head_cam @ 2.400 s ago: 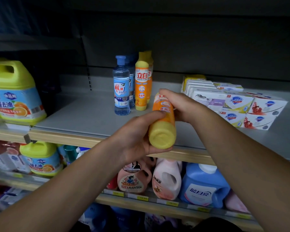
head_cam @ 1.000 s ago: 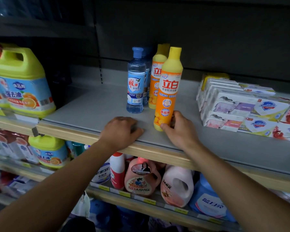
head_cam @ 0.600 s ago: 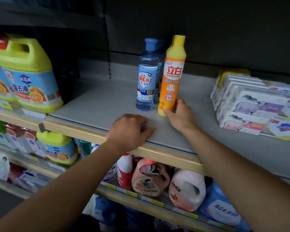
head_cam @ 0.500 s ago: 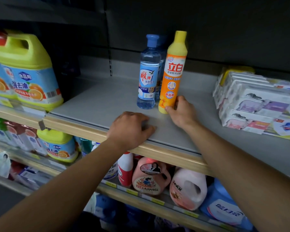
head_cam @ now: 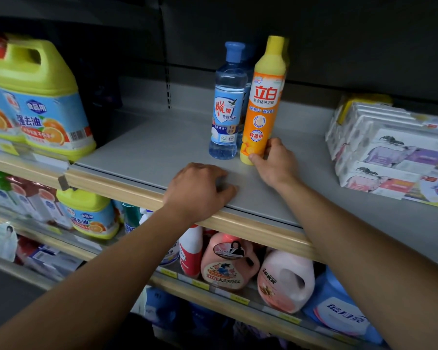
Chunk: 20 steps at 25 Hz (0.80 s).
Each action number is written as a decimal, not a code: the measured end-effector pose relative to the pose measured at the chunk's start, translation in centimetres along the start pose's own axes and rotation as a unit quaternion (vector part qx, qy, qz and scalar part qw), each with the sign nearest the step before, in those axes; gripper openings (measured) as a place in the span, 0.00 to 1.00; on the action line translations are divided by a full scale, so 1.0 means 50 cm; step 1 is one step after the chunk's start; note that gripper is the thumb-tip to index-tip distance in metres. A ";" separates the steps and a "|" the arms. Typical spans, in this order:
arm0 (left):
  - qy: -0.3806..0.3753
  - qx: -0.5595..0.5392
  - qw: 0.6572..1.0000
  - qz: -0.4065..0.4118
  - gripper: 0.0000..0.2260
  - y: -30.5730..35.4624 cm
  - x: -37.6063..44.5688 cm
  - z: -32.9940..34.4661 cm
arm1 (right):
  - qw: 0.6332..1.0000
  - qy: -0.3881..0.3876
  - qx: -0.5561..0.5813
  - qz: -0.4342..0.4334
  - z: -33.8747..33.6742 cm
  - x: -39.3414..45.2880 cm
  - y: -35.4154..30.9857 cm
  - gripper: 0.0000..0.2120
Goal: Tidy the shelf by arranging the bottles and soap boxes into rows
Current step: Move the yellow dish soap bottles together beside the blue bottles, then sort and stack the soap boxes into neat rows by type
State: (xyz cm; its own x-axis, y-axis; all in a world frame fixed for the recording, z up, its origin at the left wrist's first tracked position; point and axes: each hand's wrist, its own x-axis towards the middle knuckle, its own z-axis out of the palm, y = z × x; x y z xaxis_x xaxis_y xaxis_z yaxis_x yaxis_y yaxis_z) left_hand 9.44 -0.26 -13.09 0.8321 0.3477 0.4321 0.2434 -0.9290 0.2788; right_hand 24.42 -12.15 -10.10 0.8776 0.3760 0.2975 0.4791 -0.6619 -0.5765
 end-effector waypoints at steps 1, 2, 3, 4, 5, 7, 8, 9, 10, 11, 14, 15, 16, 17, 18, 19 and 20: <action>0.002 -0.001 1.000 0.001 0.23 0.001 0.000 0.001 | 1.000 0.001 -0.002 -0.001 0.001 0.000 0.000 0.24; 0.005 -0.002 1.000 0.001 0.23 0.002 0.000 0.001 | 1.000 0.003 -0.005 0.000 0.001 0.000 0.001 0.24; 0.007 -0.004 1.000 0.001 0.23 0.003 0.000 0.002 | 1.000 0.004 -0.006 0.000 0.000 0.000 0.001 0.24; 0.009 -0.004 1.000 0.000 0.22 0.002 0.000 0.002 | 1.000 0.004 -0.007 -0.001 0.000 0.000 0.001 0.24; 0.010 -0.003 1.000 -0.001 0.23 0.001 0.000 0.001 | 1.000 0.004 -0.008 -0.003 0.001 0.000 0.001 0.25; 0.008 -0.002 1.000 -0.008 0.23 0.001 0.000 0.002 | 1.000 0.003 -0.015 -0.009 0.002 -0.001 0.001 0.25; 0.004 -0.003 1.000 -0.012 0.23 0.002 -0.001 0.001 | 1.000 0.002 -0.018 -0.009 0.000 -0.004 0.001 0.25; 0.000 -0.007 1.000 -0.015 0.22 0.003 -0.002 0.000 | 1.000 0.001 -0.018 -0.007 -0.005 -0.008 0.001 0.26; -0.004 -0.014 1.000 -0.018 0.21 0.005 -0.003 -0.004 | 1.000 0.001 -0.015 -0.003 -0.013 -0.014 0.002 0.26; -0.009 -0.023 0.999 -0.020 0.20 0.007 -0.004 -0.010 | 1.000 0.003 -0.010 -0.001 -0.027 -0.024 0.007 0.25; -0.029 -0.050 0.998 -0.022 0.18 0.015 -0.008 -0.028 | 1.000 0.008 -0.014 -0.014 -0.093 -0.081 0.057 0.21; -0.031 -0.063 0.997 -0.019 0.18 0.029 -0.011 -0.032 | 0.999 0.013 -0.024 -0.020 -0.121 -0.107 0.087 0.19; -0.030 -0.087 0.996 -0.013 0.18 0.051 -0.013 -0.032 | 0.999 0.019 -0.038 -0.023 -0.150 -0.135 0.120 0.18; -0.025 -0.123 0.992 -0.002 0.18 0.083 -0.014 -0.029 | 0.998 0.024 -0.055 -0.020 -0.179 -0.162 0.155 0.17; -0.018 -0.162 0.987 0.013 0.17 0.119 -0.013 -0.025 | 0.997 0.027 -0.074 -0.014 -0.206 -0.185 0.184 0.16; -0.012 -0.194 0.980 0.031 0.16 0.157 -0.011 -0.018 | 0.995 0.029 -0.097 -0.006 -0.230 -0.201 0.208 0.16; -0.010 -0.218 0.974 0.052 0.16 0.198 -0.005 -0.010 | 0.992 0.029 -0.124 0.003 -0.257 -0.213 0.229 0.17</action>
State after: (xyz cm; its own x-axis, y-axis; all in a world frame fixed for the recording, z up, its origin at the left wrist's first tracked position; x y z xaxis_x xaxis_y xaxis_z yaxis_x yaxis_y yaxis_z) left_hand 11.37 -9.51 -10.01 0.8517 0.2487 0.4612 -0.0734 -0.8149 0.5750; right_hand 20.82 -32.05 -10.09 0.8764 0.3395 0.3417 0.4585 -0.8054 -0.3757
